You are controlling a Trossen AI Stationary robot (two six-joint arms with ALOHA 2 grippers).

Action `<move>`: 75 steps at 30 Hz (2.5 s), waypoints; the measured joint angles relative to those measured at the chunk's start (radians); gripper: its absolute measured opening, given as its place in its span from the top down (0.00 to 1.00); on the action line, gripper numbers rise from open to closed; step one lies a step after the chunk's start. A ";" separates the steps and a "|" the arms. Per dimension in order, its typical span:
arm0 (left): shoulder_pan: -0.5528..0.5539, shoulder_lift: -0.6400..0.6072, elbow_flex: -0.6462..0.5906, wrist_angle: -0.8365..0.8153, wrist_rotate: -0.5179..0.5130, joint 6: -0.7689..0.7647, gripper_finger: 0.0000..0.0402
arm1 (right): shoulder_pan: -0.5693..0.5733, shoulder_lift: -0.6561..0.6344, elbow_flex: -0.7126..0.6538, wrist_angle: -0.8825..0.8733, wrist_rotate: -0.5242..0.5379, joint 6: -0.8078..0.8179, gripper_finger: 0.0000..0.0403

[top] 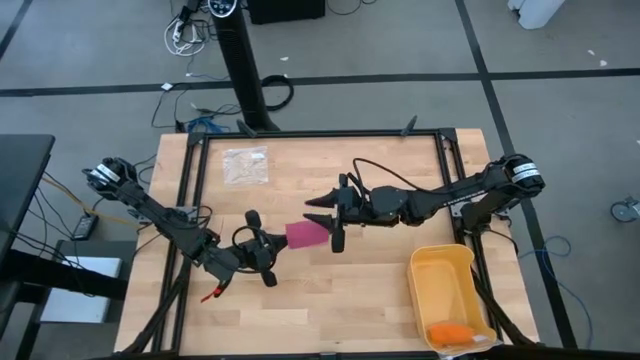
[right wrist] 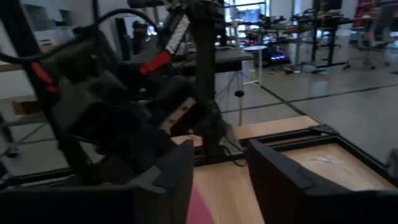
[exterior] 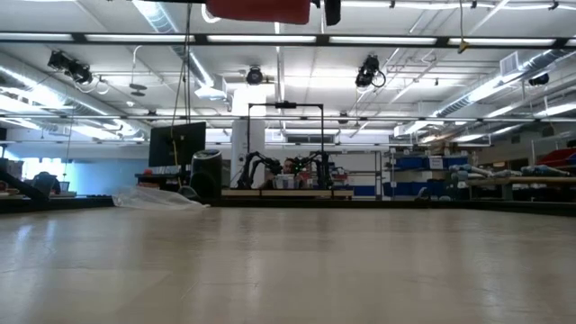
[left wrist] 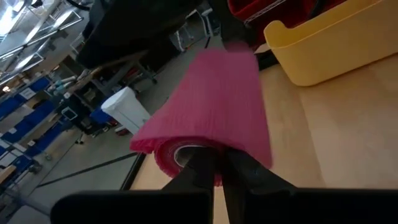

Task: Roll bandage
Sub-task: Roll the pink bandage

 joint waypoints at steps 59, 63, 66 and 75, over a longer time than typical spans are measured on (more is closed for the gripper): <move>0.048 0.013 0.000 -0.046 0.154 0.400 0.96 | -0.060 0.043 0.139 -0.478 -0.417 0.000 0.87; 0.048 0.013 0.000 -0.048 0.153 0.390 0.96 | -0.060 0.043 0.139 -0.474 -0.395 -0.015 0.98; 0.048 0.013 0.000 -0.057 0.153 0.367 0.96 | -0.060 0.035 0.138 -0.465 -0.383 -0.019 0.98; 0.048 0.013 0.000 -0.099 0.151 0.291 0.96 | -0.043 -0.038 0.138 -0.480 -0.300 -0.064 0.99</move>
